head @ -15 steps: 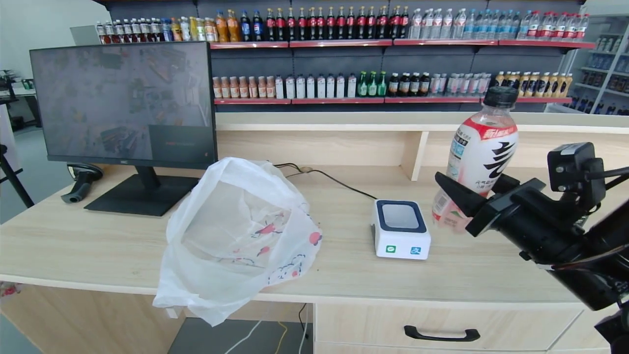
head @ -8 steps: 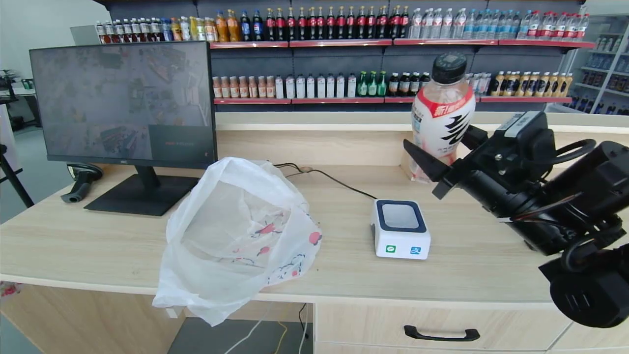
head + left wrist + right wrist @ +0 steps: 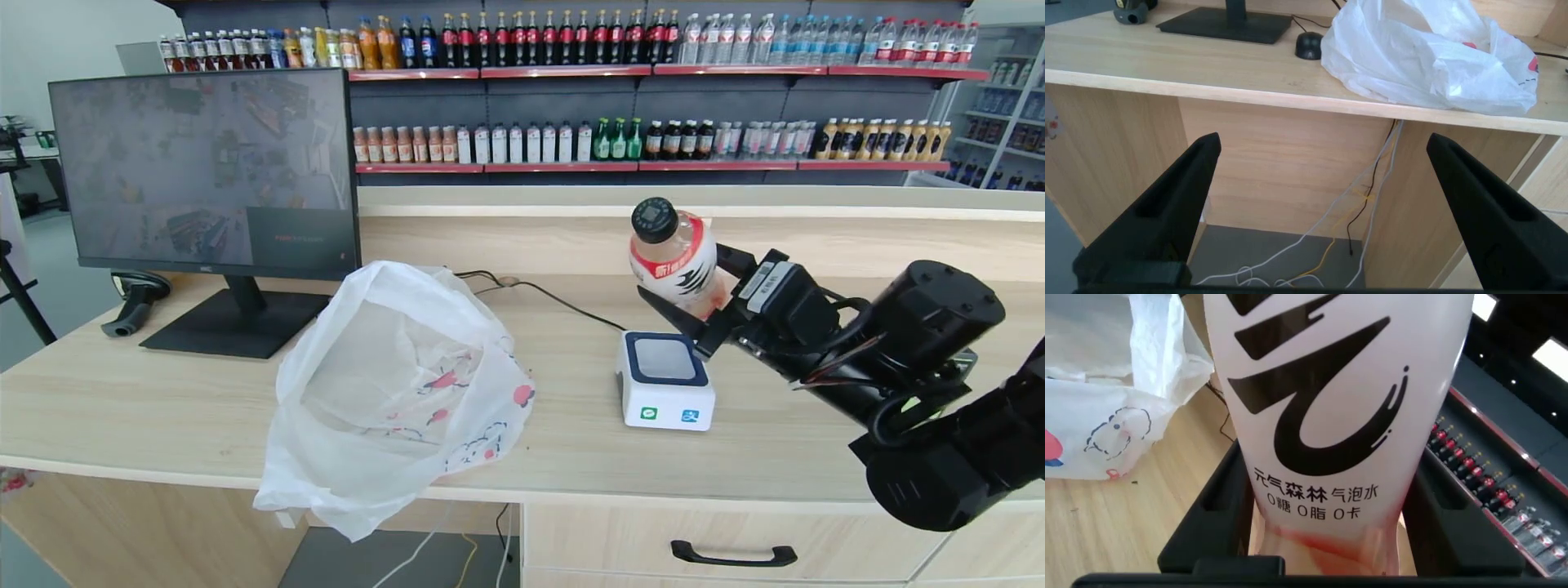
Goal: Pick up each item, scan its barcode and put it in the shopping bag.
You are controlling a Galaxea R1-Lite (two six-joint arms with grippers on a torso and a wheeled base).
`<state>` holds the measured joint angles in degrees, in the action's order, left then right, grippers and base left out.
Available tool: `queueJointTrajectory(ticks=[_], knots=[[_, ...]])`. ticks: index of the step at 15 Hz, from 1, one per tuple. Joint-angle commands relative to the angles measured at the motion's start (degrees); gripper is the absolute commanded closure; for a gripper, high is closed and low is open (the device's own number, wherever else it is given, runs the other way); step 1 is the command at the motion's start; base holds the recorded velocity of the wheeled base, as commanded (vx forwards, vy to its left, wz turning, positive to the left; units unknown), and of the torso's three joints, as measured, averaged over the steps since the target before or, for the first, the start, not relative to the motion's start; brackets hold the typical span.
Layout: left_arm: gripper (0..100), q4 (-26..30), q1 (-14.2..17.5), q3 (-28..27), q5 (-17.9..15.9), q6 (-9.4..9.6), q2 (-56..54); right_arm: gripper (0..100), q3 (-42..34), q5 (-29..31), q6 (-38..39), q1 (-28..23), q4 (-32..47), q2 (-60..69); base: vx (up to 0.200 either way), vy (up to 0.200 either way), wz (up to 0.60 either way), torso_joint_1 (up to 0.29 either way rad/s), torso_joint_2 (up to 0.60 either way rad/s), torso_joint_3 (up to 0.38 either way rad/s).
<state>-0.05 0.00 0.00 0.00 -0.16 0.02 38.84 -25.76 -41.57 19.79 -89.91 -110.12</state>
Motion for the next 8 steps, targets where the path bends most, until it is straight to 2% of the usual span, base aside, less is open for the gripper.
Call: queueJointTrajectory(ticks=[1,3,6,8], knots=[[0,-0.04,0.00,0.00,0.00,-0.02,-0.02,100,0.10,-1.31,-0.62,-0.98,-0.09,-2.38,0.000,0.000,0.00,0.000,0.00,0.000],[0,-0.04,0.00,0.00,0.00,-0.02,-0.02,100,-0.08,-4.48,-1.94,-2.73,-0.09,-3.00,0.000,0.000,0.00,0.000,0.00,0.000],[0,-0.04,0.00,0.00,0.00,-0.02,-0.02,100,-0.17,-15.29,-7.03,-7.39,-0.09,-5.46,0.000,0.000,0.00,0.000,0.00,0.000],[0,-0.04,0.00,0.00,0.00,-0.02,-0.02,100,-0.87,-17.75,-8.09,-9.41,-0.09,-5.81,0.000,0.000,0.00,0.000,0.00,0.000]])
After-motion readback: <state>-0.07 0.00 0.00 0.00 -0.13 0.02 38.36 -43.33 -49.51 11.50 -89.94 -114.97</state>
